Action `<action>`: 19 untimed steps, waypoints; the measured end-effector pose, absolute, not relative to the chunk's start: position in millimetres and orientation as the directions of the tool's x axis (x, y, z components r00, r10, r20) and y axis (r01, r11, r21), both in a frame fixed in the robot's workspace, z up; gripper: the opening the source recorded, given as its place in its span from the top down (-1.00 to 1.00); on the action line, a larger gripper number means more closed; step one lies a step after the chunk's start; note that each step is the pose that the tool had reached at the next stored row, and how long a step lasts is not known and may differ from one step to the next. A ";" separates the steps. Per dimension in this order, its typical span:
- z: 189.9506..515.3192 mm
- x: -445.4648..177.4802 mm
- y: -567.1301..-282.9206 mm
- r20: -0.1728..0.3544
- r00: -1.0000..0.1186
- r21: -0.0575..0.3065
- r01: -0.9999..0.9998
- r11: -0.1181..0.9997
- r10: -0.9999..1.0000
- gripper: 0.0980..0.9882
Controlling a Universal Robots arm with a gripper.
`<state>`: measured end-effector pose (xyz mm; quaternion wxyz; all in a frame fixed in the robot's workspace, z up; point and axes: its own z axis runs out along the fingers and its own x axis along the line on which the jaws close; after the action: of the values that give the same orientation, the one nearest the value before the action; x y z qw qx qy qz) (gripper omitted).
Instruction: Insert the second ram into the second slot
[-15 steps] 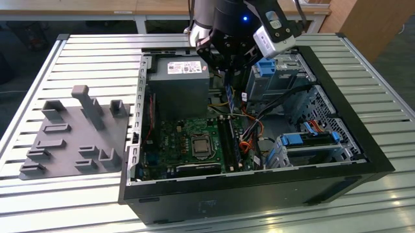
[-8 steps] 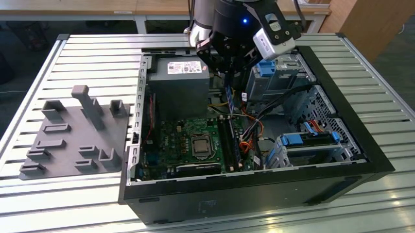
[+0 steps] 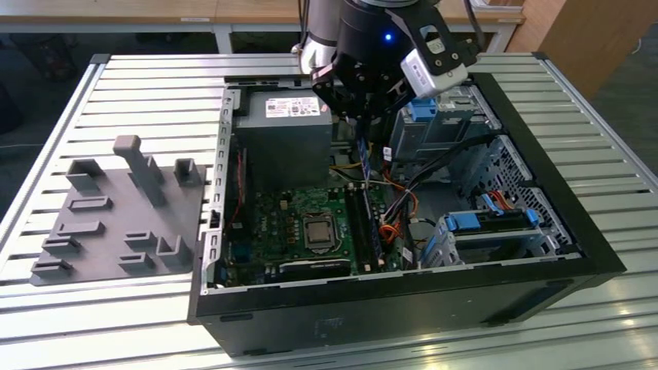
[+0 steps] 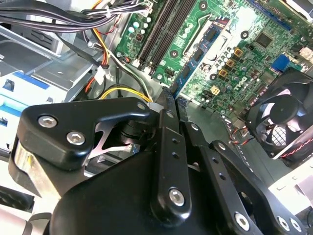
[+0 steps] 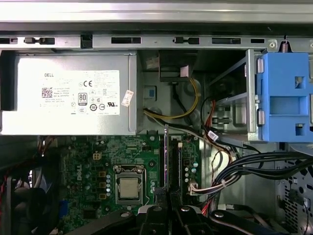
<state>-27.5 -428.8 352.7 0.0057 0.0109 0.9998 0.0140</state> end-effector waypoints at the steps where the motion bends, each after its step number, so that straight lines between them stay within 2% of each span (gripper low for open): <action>1: 352.3 -27.5 -429.0 -0.011 -1.000 0.028 0.022 0.999 0.022 0.92; 19: 347.9 -27.5 -431.4 -0.011 -1.000 0.028 0.022 0.999 0.022 0.92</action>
<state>-27.5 -431.4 347.9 0.0056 0.0109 0.9998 0.0140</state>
